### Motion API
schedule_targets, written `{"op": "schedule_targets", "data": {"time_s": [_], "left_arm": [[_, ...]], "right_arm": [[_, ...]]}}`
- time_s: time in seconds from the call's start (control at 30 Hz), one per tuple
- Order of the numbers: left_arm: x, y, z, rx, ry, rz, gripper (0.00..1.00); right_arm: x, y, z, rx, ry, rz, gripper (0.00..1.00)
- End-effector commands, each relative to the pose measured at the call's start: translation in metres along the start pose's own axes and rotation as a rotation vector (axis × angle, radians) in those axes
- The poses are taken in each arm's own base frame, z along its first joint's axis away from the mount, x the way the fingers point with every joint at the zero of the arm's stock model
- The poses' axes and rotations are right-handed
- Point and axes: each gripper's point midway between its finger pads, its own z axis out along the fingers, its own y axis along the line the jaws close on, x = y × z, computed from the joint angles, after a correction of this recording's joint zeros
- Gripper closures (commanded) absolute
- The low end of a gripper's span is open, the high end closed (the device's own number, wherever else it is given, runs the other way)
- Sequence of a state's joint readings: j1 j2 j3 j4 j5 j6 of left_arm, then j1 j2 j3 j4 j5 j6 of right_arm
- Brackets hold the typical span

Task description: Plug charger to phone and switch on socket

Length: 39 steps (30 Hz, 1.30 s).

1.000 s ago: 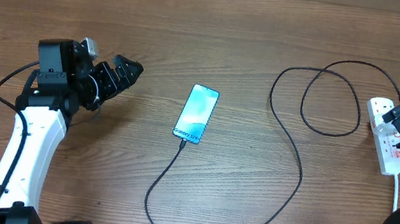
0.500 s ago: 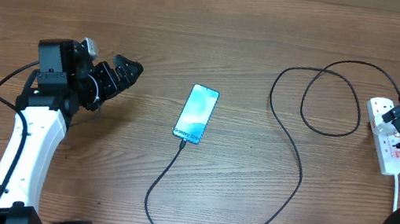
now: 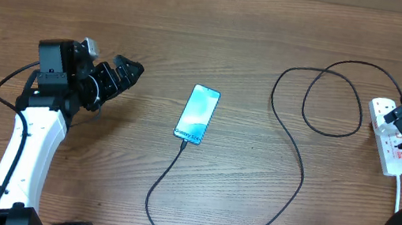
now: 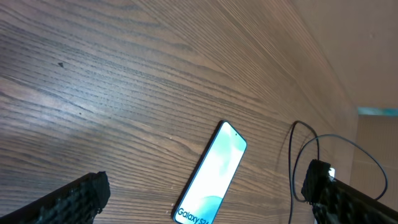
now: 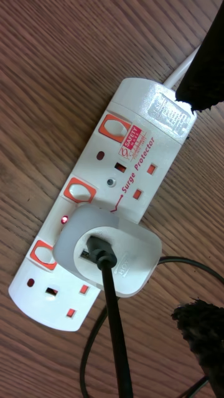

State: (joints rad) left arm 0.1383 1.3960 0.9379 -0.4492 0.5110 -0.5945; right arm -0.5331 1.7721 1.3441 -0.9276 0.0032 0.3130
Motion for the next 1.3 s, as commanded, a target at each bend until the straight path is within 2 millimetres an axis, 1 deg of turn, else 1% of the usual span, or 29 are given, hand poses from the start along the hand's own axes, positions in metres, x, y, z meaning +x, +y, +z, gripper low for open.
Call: {"op": "schedule_targets", "data": {"time_s": [0.0, 1.03, 1.27], "left_arm": [[-0.0047, -0.002, -0.0042, 0.001, -0.02, 0.028, 0.0], [-0.0047, -0.002, -0.0042, 0.001, -0.02, 0.028, 0.0], [-0.0011, 0.0004, -0.0041, -0.008, -0.006, 0.018, 0.0]], "right_arm": [[-0.0003, 0.0023, -0.0015, -0.009, -0.006, -0.01, 0.0], [-0.0003, 0.0023, -0.0015, -0.009, -0.006, -0.01, 0.0], [-0.0003, 0.0023, -0.0015, -0.009, -0.006, -0.01, 0.0]]}}
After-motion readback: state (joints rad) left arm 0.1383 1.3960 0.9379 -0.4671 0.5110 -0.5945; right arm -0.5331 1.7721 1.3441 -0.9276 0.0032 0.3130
